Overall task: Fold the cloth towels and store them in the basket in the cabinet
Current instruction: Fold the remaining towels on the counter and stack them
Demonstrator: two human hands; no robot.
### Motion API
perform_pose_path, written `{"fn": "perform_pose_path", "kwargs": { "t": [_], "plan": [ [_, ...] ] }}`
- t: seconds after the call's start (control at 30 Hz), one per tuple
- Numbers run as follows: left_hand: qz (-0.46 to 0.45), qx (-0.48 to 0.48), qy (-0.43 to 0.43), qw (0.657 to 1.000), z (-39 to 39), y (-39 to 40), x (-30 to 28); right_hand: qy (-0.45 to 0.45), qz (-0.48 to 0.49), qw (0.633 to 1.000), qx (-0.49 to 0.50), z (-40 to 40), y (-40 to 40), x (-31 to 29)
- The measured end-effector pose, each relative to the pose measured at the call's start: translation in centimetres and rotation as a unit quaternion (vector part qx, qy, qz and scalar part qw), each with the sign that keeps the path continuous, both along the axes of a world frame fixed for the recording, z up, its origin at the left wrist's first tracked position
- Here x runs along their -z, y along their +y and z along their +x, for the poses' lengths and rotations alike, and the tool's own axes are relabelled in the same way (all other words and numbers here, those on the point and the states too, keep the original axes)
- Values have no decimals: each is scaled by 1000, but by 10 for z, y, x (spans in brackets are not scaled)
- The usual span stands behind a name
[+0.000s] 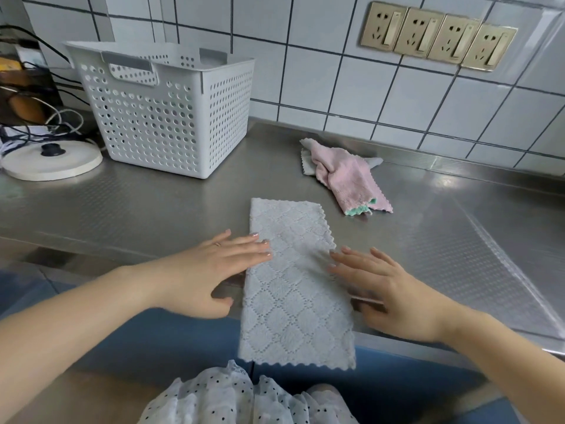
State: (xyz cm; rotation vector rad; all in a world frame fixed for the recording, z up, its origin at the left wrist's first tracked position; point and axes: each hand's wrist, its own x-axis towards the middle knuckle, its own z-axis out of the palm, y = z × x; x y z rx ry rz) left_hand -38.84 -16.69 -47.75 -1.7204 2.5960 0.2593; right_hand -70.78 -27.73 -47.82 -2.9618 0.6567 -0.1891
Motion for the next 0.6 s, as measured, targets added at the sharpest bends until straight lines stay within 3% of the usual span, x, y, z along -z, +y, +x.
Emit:
{"fn": "perform_pose_path", "kwargs": {
  "t": [0.1,0.2,0.3,0.37,0.4,0.47,0.6],
  "plan": [
    [-128,42,-90,987,-4,3,21,35,-74,996,-35,-1,9,15],
    [-174,49,-100,978,-12,0,30,-2,-156,985,-77,8,12,26],
    [-196,36,35,979,-16,-3,27,-121,-95,985,-74,14,15,24],
    [-145,-37,180,972,-17,-5,19,-207,33,978,26,19,21,15],
    [-104,-81,238,962,-19,-7,15,-249,100,959,87,24,22,11],
    [-105,-130,325,931,-23,-14,7,-319,148,918,184,38,17,2],
    [-112,-191,448,866,-25,-35,3,-380,213,864,252,72,-4,-15]
  ]
}}
